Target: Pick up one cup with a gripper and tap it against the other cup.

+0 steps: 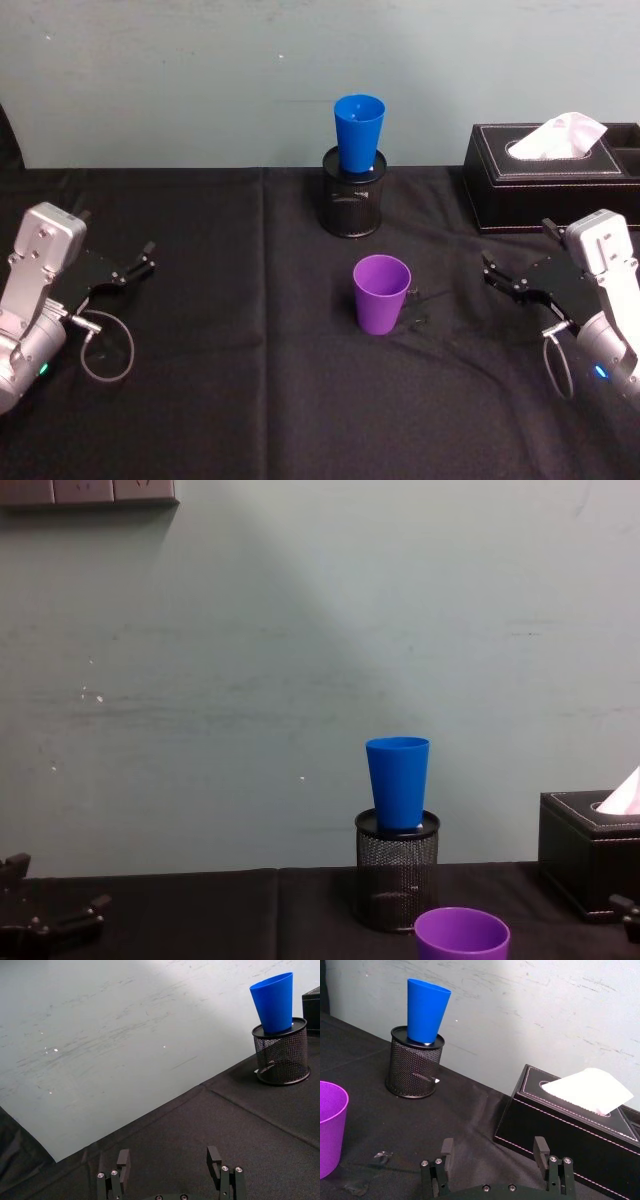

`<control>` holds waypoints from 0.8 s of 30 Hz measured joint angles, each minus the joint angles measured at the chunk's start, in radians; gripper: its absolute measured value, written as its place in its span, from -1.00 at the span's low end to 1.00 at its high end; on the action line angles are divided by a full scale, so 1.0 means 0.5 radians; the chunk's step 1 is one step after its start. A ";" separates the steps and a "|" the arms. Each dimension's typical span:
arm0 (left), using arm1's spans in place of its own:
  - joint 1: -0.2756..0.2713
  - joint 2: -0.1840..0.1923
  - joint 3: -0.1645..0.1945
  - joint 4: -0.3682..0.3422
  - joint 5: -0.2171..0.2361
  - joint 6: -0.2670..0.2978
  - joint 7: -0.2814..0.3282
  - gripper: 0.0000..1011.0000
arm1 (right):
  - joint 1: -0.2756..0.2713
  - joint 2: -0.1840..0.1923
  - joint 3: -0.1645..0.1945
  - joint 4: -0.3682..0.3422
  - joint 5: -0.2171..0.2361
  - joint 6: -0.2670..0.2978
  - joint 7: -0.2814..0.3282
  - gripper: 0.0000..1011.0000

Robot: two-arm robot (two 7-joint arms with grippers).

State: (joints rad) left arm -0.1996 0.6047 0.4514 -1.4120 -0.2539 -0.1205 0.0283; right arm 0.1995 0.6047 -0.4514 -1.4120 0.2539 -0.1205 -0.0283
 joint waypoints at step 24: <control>0.000 0.000 0.000 0.000 0.000 0.000 0.000 0.98 | 0.000 0.000 0.000 0.000 0.000 0.000 0.000 0.98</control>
State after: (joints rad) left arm -0.1995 0.6047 0.4514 -1.4120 -0.2539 -0.1205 0.0283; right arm 0.1995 0.6047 -0.4514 -1.4120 0.2539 -0.1205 -0.0283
